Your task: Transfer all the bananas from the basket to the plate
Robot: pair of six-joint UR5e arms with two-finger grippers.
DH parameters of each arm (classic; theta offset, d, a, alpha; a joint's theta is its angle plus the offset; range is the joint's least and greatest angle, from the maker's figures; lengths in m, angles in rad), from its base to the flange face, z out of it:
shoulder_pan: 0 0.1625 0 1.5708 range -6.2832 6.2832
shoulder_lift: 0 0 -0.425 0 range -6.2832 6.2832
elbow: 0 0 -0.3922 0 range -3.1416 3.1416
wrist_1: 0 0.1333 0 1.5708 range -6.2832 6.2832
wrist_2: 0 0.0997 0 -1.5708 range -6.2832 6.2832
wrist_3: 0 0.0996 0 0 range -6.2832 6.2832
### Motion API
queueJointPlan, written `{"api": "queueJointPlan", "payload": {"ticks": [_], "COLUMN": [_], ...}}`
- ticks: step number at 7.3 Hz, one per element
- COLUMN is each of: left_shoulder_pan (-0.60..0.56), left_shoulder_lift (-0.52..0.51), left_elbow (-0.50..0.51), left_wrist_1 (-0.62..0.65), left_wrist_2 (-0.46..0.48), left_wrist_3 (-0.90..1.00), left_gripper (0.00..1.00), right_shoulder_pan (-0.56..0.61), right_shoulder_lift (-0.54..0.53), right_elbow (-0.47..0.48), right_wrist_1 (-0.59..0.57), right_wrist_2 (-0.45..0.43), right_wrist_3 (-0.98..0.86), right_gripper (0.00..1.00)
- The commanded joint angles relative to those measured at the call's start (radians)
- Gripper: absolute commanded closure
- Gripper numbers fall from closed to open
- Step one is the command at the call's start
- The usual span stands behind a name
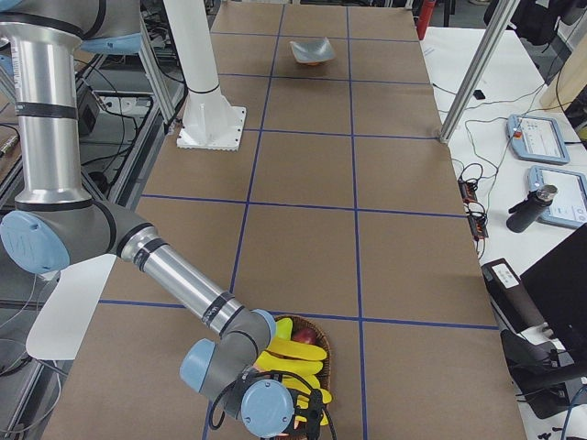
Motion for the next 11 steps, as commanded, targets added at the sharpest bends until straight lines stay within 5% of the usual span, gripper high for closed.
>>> {"api": "queueJointPlan", "payload": {"ticks": [1, 2, 3, 7, 11], "left_shoulder_pan": [0.000, 0.000, 0.000, 0.000, 0.000], "left_shoulder_lift": [0.000, 0.000, 0.000, -0.002, -0.002], "left_elbow": [0.002, 0.002, 0.002, -0.002, 0.001], "left_wrist_1": [-0.001, -0.001, 0.000, 0.000, -0.003], "left_wrist_2": [0.000, 0.000, 0.000, 0.000, 0.000], "left_wrist_3": [0.000, 0.000, 0.000, -0.003, -0.003], "left_gripper": [0.00, 0.00, 0.00, 0.00, 0.00], "right_shoulder_pan": [0.000, 0.000, 0.000, 0.039, 0.101], "right_shoulder_lift": [0.008, 0.008, 0.008, 0.057, 0.048], "right_elbow": [-0.002, 0.000, 0.000, 0.018, 0.257], "right_wrist_1": [0.000, 0.000, -0.002, -0.014, -0.261], "right_wrist_2": [-0.001, -0.001, 0.001, 0.022, 0.015], "right_wrist_3": [0.002, 0.002, 0.005, 0.026, -0.037], "right_gripper": [0.53, 0.69, 0.97, 1.00, 1.00]}}
